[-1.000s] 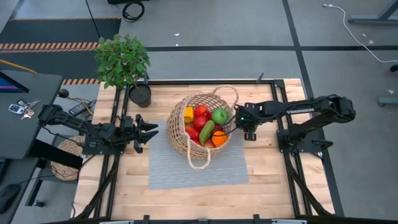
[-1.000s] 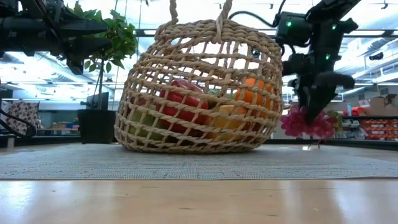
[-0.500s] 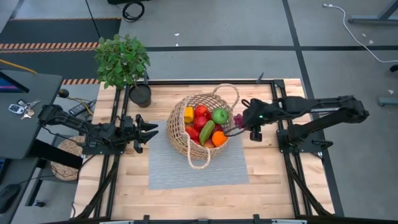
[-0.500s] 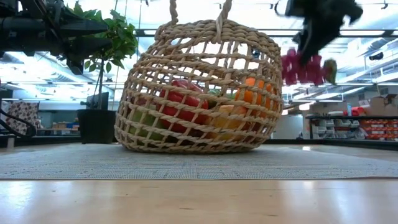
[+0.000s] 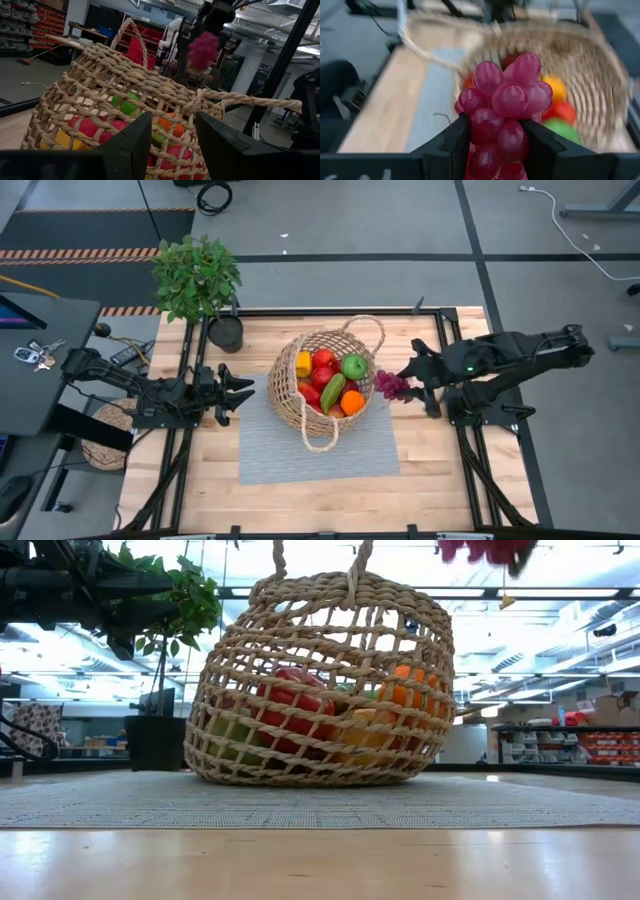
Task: Build produce basket
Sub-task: Put the red grapes into the brown basket
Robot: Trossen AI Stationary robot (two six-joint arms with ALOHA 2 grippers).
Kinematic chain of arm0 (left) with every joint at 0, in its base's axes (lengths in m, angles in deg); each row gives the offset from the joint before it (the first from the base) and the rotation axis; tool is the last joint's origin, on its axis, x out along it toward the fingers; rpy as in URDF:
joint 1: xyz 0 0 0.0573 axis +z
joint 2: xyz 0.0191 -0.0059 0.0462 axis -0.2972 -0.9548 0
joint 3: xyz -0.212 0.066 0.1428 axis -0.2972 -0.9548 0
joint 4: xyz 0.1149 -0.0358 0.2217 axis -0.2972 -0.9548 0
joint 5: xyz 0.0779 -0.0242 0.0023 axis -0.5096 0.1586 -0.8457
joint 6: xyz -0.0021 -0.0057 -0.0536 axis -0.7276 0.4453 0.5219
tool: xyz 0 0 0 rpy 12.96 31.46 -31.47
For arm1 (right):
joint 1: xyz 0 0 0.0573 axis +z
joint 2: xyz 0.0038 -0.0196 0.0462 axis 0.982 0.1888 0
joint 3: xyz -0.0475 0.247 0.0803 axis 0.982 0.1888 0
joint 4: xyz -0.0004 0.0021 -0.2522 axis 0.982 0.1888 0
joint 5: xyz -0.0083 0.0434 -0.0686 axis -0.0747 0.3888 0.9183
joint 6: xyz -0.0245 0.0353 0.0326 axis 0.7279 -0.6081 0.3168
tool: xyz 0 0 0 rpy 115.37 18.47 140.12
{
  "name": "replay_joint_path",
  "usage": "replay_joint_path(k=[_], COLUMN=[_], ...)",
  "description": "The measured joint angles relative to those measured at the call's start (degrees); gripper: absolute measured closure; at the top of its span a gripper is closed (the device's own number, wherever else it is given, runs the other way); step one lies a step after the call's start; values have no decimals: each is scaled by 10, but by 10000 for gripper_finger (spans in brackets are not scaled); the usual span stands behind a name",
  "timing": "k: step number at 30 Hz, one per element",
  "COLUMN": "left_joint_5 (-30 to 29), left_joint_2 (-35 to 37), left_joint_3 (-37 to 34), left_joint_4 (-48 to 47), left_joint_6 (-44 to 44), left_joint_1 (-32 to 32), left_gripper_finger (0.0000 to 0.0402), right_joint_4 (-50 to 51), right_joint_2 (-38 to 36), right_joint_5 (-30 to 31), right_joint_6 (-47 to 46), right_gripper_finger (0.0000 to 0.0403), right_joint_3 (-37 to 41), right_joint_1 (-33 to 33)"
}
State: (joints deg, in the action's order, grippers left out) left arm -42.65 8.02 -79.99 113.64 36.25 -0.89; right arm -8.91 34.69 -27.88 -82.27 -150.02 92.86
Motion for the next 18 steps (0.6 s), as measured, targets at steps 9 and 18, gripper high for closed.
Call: replay_joint_path(k=[9,18], left_joint_5=[0,0], left_joint_2=[0,0], left_joint_3=[0,0], left_joint_4=[0,0], left_joint_6=[0,0], left_joint_1=[0,0], left_gripper_finger=[241,241], right_joint_4=[-130,-251], right_joint_2=[-12,20], right_joint_5=[90,329], right_joint_6=[98,283], right_gripper_finger=[248,248], right_joint_3=[0,0], right_joint_1=[78,167])
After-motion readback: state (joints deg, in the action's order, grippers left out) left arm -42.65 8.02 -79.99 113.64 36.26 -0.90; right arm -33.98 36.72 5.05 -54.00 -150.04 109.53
